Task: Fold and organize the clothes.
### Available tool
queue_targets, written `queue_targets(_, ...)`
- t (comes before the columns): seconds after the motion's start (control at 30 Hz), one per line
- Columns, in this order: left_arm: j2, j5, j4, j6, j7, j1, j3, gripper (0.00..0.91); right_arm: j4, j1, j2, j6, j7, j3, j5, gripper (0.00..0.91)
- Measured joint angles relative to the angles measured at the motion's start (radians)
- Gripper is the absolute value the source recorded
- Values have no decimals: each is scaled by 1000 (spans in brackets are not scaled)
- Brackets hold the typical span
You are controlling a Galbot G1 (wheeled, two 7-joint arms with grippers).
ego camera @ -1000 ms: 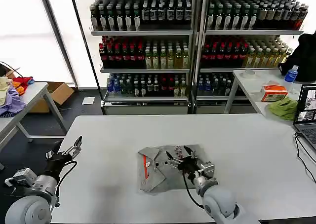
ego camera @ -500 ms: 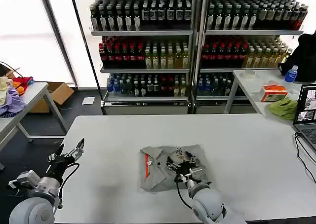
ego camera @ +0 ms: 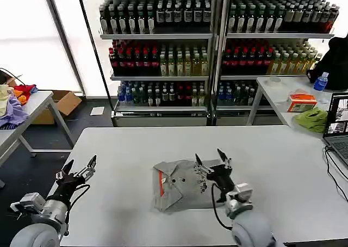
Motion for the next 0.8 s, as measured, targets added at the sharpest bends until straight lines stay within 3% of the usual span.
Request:
queue_targets(0.2, 3, 20, -41, -14, 9, 54, 10, 907, 62, -200, 0, 125, -80, 189, 20, 907)
queue_targets(0.4, -2, 31, -61, -25, 14, 96, 9, 907, 80, -364, 11, 233, -122, 342, 39, 907)
queue_targets(0.8, -17, 47, -88, -38, 23, 139, 16, 907, 44, -480, 30, 312, -171, 461, 78, 907)
